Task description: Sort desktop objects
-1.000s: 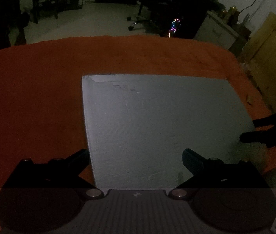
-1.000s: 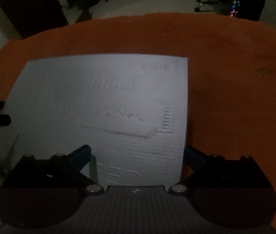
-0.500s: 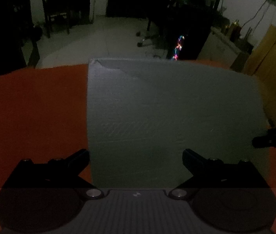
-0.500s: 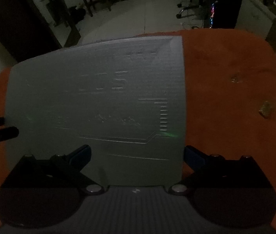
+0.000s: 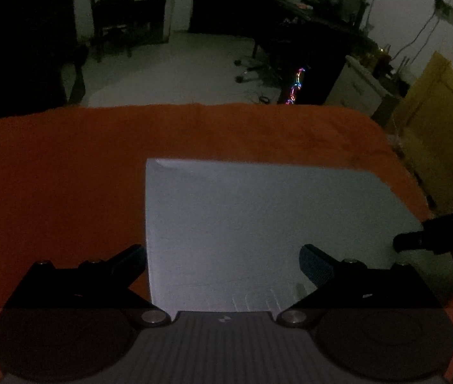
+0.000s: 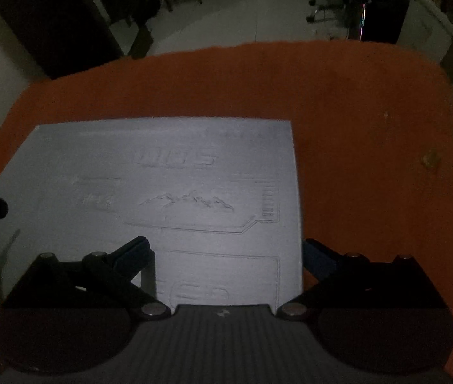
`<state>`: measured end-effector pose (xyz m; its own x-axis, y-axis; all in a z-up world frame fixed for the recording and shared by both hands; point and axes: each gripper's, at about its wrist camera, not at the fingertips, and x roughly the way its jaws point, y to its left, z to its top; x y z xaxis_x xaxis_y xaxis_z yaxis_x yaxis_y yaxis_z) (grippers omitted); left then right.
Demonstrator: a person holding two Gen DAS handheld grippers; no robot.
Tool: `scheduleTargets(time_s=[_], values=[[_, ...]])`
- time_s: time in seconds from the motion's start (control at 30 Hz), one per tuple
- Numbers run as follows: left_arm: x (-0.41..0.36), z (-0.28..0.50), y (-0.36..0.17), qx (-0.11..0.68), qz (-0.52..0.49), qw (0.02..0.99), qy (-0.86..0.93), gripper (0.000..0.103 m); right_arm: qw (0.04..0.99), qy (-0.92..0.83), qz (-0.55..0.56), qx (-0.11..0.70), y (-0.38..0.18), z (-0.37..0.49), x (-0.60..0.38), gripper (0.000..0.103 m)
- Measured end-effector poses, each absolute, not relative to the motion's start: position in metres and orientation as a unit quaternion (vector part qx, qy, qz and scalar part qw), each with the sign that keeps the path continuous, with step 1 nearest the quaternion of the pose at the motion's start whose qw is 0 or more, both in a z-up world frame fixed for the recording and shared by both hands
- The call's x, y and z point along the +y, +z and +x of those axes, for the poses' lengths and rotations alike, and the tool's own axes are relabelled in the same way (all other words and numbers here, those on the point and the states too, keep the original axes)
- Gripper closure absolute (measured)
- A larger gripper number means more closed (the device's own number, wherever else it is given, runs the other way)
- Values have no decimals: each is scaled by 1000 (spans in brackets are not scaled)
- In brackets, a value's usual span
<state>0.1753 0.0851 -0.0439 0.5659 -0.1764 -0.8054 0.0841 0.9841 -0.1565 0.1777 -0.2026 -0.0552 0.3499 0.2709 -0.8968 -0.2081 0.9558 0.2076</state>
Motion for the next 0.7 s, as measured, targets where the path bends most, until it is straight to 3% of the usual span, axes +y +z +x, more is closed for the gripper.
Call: scheduleTargets(time_s=[0.7], values=[[63, 65, -126, 482, -53, 871, -75, 1, 847, 102, -20, 521, -112, 34, -190, 0]])
